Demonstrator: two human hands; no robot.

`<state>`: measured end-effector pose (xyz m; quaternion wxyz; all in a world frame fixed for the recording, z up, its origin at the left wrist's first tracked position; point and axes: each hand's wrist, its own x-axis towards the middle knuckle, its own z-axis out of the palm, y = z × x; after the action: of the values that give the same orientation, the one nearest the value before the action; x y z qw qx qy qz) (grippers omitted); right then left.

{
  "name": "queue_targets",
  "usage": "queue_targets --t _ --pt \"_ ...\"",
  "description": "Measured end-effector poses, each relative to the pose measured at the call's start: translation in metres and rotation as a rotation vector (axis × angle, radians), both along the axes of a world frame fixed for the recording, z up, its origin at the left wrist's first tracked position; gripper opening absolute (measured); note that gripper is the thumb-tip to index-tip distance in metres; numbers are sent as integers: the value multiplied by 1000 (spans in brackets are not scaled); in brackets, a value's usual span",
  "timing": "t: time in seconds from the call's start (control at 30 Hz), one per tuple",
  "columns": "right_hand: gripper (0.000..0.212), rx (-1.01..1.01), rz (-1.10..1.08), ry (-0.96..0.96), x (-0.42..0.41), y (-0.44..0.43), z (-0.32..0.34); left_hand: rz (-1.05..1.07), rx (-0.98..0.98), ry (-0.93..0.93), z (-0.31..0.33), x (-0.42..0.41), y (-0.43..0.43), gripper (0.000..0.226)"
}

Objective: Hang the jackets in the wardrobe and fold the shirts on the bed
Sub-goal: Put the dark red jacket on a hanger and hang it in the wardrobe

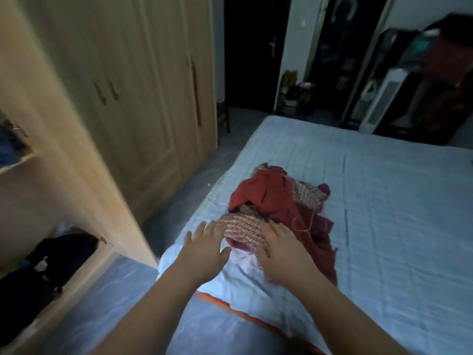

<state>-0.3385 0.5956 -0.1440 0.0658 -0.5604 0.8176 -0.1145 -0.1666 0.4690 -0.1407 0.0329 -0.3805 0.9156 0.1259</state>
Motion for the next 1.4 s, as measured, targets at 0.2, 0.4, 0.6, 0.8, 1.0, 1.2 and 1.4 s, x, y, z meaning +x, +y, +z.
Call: queue_targets --t 0.2,0.4,0.6,0.8,1.0,1.2,1.4 --pt "67 57 -185 -90 -130 66 -24 -160 14 9 -21 -156 38 75" --pt "66 134 -228 -167 -200 78 -47 -206 75 -5 -34 -236 45 75" --pt "68 196 -310 -261 -240 49 -86 -234 120 -52 -70 -276 4 66" --pt "82 314 -533 -420 -272 36 -151 -383 216 -161 -122 -319 -41 66" --pt "49 408 -735 -603 -291 34 -206 -507 295 -245 -180 -359 -58 66" --pt "57 361 -810 -732 -297 26 -267 -556 397 -359 -240 -375 -43 67" --pt "53 336 -746 -616 -301 7 -330 -531 375 -392 -278 -382 -36 65"
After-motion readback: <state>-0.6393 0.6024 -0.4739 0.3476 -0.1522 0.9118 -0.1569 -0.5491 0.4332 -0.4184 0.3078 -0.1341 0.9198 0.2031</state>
